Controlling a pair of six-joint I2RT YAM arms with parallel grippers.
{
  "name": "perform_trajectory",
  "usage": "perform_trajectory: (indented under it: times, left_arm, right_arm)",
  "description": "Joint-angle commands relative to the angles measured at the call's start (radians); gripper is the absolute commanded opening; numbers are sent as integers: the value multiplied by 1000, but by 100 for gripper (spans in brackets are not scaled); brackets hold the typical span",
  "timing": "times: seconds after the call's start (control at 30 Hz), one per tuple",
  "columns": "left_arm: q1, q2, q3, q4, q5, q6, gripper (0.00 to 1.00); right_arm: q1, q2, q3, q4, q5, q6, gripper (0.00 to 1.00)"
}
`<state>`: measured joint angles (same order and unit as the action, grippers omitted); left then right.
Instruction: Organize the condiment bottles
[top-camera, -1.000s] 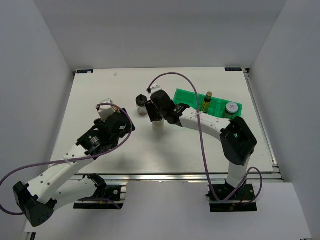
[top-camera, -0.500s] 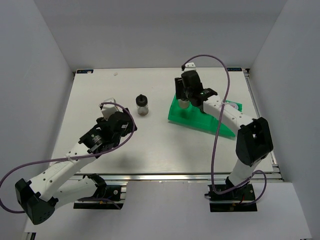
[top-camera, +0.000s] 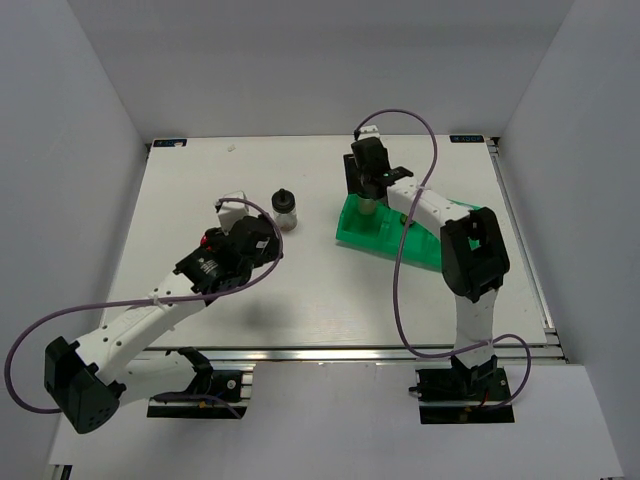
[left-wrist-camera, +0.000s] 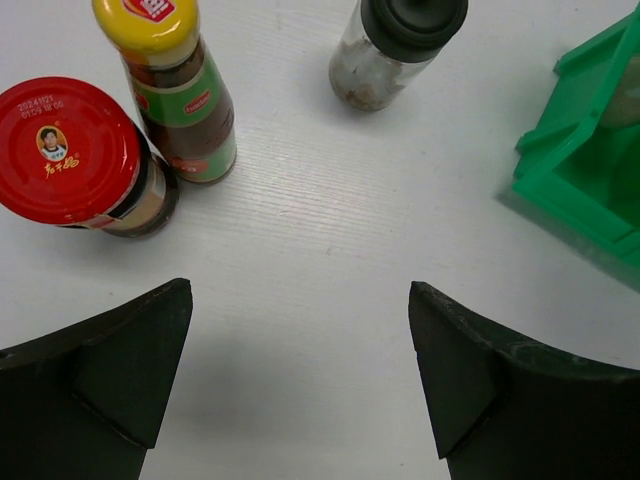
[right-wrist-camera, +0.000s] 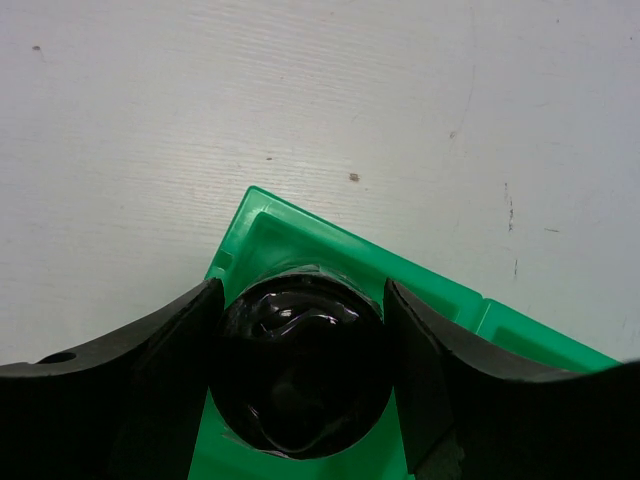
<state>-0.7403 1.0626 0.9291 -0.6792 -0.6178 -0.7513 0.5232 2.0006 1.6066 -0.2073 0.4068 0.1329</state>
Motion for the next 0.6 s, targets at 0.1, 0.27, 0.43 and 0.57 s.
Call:
perform_trajectory:
  times: [0.1,0.27,0.43,0.57]
  left_arm:
    - [2,36,86,67,-5,44,98]
    - [4,111,122,148,3,90,98]
    - [65,198,158,227,85,130,98]
    - [91,301,224,256,110,184,98]
  right_arm:
    - [-8,19,61,77,56,-3,47]
    - [-8,21,68,45,70,1,83]
    - [-8,-40,67,28,43,-7,89]
    - [-8,-134,20,23,-19,-1,89]
